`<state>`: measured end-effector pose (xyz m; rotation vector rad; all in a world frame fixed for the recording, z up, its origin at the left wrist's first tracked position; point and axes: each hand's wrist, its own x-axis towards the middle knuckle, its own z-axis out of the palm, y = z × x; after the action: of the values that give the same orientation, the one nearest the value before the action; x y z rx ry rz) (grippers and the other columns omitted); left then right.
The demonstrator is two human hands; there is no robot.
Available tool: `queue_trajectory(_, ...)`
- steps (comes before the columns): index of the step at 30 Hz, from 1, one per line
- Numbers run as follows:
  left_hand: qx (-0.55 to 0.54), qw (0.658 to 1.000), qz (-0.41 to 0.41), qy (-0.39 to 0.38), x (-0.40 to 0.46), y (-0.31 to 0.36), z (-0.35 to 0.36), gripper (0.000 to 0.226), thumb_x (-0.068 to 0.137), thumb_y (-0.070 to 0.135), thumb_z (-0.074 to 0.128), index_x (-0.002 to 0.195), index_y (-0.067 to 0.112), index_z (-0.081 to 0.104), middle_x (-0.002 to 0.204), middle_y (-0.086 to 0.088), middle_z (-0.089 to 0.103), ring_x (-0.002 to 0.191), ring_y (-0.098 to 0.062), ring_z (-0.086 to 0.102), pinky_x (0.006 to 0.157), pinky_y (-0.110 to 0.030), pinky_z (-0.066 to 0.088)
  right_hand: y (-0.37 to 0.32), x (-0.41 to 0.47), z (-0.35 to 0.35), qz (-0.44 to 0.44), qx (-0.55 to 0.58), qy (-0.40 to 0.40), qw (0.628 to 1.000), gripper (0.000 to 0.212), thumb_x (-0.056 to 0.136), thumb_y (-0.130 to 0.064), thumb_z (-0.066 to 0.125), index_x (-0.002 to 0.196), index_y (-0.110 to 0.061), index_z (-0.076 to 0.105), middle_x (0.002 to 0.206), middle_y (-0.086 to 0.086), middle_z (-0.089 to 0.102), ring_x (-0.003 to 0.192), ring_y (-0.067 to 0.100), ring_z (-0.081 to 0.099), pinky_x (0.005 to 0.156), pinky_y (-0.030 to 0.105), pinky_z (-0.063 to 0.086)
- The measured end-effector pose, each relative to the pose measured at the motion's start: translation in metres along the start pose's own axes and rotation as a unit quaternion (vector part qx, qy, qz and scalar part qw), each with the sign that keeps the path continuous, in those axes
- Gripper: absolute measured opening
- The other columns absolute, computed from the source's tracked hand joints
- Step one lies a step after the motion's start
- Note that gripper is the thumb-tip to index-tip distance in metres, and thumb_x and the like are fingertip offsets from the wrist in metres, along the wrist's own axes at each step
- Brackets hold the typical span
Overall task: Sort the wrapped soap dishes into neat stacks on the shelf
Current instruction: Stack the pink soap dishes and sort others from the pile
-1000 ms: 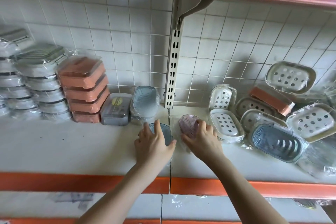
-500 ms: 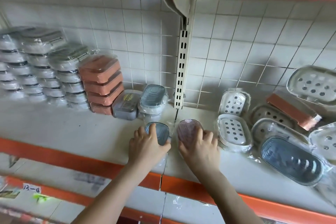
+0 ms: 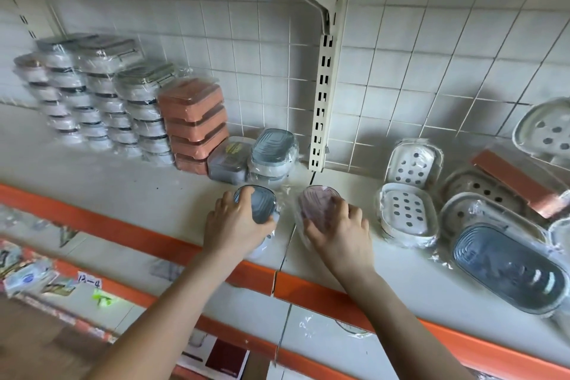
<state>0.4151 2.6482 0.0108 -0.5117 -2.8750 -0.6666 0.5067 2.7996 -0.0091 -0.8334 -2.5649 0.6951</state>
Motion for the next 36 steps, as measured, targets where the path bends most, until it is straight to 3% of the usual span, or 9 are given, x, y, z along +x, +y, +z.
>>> queue_trajectory(12, 0.009, 1.000, 0.018, -0.024, 0.032, -0.059, -0.020, 0.065, 0.076, 0.051, 0.061, 0.131, 0.022, 0.042, 0.125, -0.008, 0.051, 0.117, -0.031, 0.045, 0.092, -0.038, 0.042, -0.064, -0.007, 0.035, 0.019, 0.000, -0.013, 1.000, 0.071, 0.081, -0.059, 0.053, 0.138, -0.021, 0.032, 0.128, 0.011, 0.043, 0.117, 0.034, 0.042, 0.096, 0.040, 0.039)
queue_trajectory(21, -0.014, 0.996, 0.061, -0.057, 0.064, -0.099, -0.018, 0.062, 0.072, 0.053, 0.061, 0.123, 0.021, 0.046, 0.121, -0.007, 0.054, 0.113, -0.031, 0.049, 0.088, -0.038, 0.045, -0.098, -0.011, 0.071, 0.071, -0.081, 0.060, 0.992, 0.072, 0.079, -0.059, 0.054, 0.135, -0.018, 0.037, 0.124, 0.010, 0.046, 0.115, 0.034, 0.045, 0.090, 0.043, 0.041)
queue_trajectory(27, -0.028, 0.994, 0.089, -0.060, 0.074, -0.113, -0.017, 0.062, 0.074, 0.056, 0.057, 0.124, 0.021, 0.045, 0.122, -0.007, 0.053, 0.114, -0.029, 0.048, 0.089, -0.038, 0.045, -0.108, -0.016, 0.086, 0.088, -0.139, 0.115, 0.980, 0.065, 0.074, -0.056, 0.062, 0.124, -0.015, 0.051, 0.112, 0.011, 0.054, 0.101, 0.037, 0.053, 0.077, 0.044, 0.048)
queue_trajectory(31, -0.033, 0.992, 0.111, -0.051, 0.073, -0.119, -0.014, 0.063, 0.080, 0.057, 0.054, 0.129, 0.020, 0.043, 0.122, -0.010, 0.052, 0.114, -0.031, 0.047, 0.090, -0.038, 0.044, -0.109, -0.016, 0.088, 0.099, -0.165, 0.112, 0.975, 0.067, 0.078, -0.060, 0.056, 0.132, -0.021, 0.045, 0.124, 0.007, 0.050, 0.111, 0.033, 0.049, 0.085, 0.042, 0.045)
queue_trajectory(36, -0.159, 0.974, 0.129, -0.101, 0.080, -0.136, -0.015, 0.063, 0.076, 0.052, 0.043, 0.124, 0.013, 0.052, 0.118, -0.015, 0.057, 0.112, -0.036, 0.050, 0.093, -0.042, 0.043, -0.115, -0.015, 0.088, 0.118, -0.183, 0.130, 0.967, 0.063, 0.079, -0.063, 0.055, 0.119, -0.016, 0.052, 0.119, 0.009, 0.055, 0.111, 0.034, 0.050, 0.089, 0.045, 0.043)
